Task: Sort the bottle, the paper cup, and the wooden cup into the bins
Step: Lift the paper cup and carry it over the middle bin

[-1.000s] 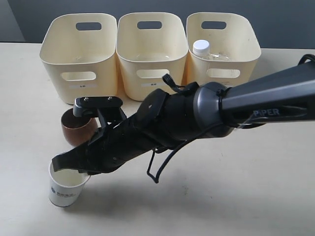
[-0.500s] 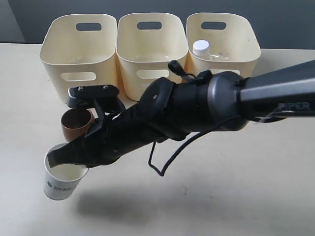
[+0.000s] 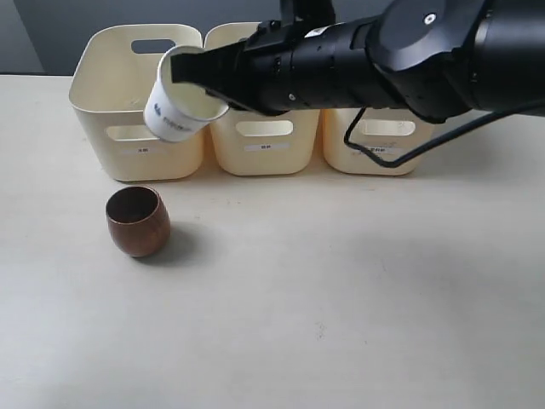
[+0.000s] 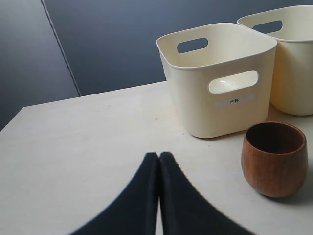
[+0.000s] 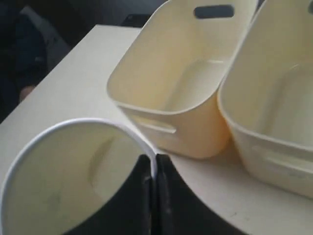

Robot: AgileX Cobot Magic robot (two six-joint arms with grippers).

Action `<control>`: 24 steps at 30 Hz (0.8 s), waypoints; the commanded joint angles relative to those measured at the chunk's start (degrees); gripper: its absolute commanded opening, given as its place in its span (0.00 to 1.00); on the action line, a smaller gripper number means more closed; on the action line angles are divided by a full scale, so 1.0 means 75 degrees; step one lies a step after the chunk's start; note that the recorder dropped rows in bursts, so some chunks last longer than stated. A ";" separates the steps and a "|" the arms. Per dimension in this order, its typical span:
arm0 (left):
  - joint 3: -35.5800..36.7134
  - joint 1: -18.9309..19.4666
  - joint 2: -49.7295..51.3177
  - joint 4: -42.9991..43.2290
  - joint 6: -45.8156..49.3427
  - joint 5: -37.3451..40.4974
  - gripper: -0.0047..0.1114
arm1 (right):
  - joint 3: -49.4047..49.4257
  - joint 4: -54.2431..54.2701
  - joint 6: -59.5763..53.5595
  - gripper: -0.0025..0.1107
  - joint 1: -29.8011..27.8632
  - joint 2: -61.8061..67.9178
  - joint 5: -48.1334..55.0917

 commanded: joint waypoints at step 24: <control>0.0010 -0.0024 -0.0038 0.0000 -0.0015 -0.0006 0.04 | -0.1083 0.0180 0.0036 0.02 -0.1636 0.0914 -0.0802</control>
